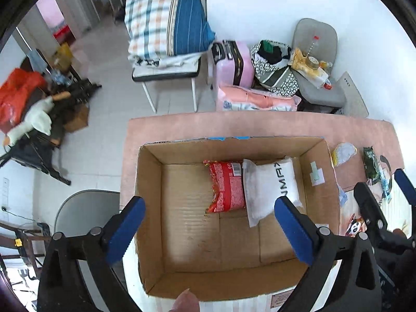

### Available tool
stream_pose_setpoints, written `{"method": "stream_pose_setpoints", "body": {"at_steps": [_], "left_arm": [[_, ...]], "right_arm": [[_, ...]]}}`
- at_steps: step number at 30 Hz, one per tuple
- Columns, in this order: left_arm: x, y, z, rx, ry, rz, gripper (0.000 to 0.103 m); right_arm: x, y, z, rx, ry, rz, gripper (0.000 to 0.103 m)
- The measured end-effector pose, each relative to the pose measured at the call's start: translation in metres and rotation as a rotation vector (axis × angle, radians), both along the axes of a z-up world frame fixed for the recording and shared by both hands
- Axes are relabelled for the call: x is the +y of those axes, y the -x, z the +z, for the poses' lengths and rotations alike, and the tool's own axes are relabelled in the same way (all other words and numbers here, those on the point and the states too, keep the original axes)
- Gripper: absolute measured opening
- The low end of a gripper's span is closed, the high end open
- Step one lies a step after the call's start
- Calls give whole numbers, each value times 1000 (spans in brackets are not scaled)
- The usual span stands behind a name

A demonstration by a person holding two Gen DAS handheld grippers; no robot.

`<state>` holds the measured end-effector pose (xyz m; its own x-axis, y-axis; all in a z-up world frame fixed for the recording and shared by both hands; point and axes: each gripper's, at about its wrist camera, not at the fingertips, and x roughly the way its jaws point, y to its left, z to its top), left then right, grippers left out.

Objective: Organize soft objects
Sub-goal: 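Grasp the silver scrubber with left tool while right tool grasps the green Deeyeo bag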

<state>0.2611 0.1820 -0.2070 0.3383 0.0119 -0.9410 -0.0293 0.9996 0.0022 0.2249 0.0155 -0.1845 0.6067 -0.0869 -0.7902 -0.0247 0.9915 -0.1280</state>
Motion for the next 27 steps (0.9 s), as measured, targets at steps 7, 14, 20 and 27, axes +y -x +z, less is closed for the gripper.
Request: {"method": "stream_pose_setpoints", "body": {"at_steps": [7, 14, 20, 27], "left_arm": [[-66, 11, 7, -18, 21, -85, 102], [-167, -20, 3, -18, -18, -204, 102], [-272, -76, -29, 36, -121, -360, 102], [-366, -144, -120, 182, -291, -534, 102]], "right_arm": [[-75, 30, 6, 20, 1, -80, 103], [-191, 17, 5, 69, -83, -169, 103], [-298, -31, -31, 211, -93, -244, 103], [-393, -100, -121, 529, -141, -271, 98]]}}
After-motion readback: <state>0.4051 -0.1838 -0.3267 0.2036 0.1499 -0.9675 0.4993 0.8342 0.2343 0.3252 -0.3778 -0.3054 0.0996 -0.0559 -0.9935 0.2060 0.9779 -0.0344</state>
